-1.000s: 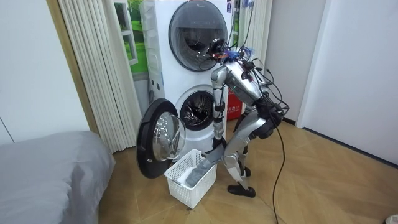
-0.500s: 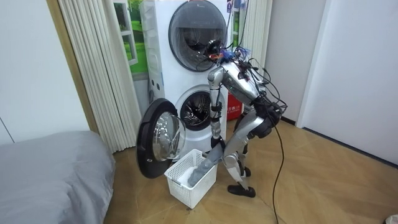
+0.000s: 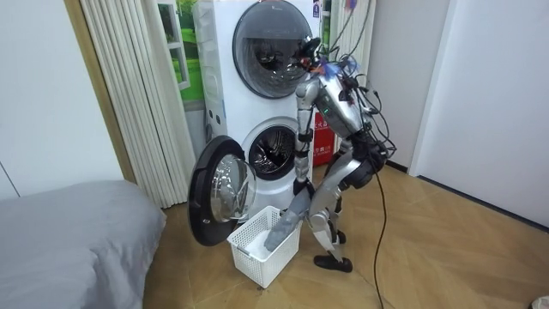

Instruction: Put towel into washing machine

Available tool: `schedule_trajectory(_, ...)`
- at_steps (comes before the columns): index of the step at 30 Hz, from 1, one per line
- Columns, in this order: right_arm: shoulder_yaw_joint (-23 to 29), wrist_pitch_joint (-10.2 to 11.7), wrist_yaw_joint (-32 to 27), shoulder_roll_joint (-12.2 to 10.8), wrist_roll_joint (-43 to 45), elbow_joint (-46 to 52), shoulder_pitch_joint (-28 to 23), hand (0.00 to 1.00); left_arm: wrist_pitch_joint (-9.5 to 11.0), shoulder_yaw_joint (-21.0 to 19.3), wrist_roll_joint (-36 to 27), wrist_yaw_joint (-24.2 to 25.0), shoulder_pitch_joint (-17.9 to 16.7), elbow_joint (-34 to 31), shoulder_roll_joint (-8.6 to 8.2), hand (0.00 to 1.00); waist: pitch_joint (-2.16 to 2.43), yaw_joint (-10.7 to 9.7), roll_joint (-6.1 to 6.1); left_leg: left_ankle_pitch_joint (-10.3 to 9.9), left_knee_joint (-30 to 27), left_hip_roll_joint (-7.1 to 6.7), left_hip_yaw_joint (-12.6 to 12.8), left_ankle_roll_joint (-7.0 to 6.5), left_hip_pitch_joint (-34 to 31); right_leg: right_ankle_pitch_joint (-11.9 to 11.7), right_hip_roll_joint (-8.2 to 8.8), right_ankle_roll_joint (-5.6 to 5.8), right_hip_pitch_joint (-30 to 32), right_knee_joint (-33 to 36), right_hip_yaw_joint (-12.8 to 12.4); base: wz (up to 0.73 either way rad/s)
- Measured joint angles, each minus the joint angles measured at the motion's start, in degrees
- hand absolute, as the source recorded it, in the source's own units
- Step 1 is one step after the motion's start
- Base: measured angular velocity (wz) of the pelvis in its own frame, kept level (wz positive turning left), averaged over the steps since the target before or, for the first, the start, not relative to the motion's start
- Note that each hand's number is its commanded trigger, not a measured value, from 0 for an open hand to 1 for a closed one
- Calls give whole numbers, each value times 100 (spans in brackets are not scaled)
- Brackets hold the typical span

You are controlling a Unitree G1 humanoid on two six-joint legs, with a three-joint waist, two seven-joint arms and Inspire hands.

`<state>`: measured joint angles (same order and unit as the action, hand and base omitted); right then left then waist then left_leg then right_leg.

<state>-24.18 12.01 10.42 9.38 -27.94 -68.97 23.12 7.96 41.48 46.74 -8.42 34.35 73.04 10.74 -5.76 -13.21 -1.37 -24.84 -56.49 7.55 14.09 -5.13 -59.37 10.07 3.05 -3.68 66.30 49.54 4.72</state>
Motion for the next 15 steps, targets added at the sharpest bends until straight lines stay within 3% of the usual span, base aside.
schedule_trajectory(4, 44, 42, -102, 0, 227, -100, -264, 0, 245, -458, -75, -153, -252, 6, -132, 100, 10, 163, 11, 31, 320, -21, 108, 5, 728, -48, 3, 25, -677, -283, -2, -10)
schedule_trajectory(11, 72, 57, -90, 77, 442, -308, -487, 0, 544, -1152, -751, -673, -417, 2, -75, 100, 58, 262, 87, 59, 738, -34, 140, 10, 1659, -50, 96, 25, -1632, -689, 257, -2)
schedule_trajectory(15, 67, 50, -38, 80, 448, -419, -531, 0, 584, -1339, -1120, -897, -426, -132, 7, 100, 69, 284, 118, 74, 935, -38, 138, 24, 2039, -55, 106, 28, -2030, -890, 356, 0)
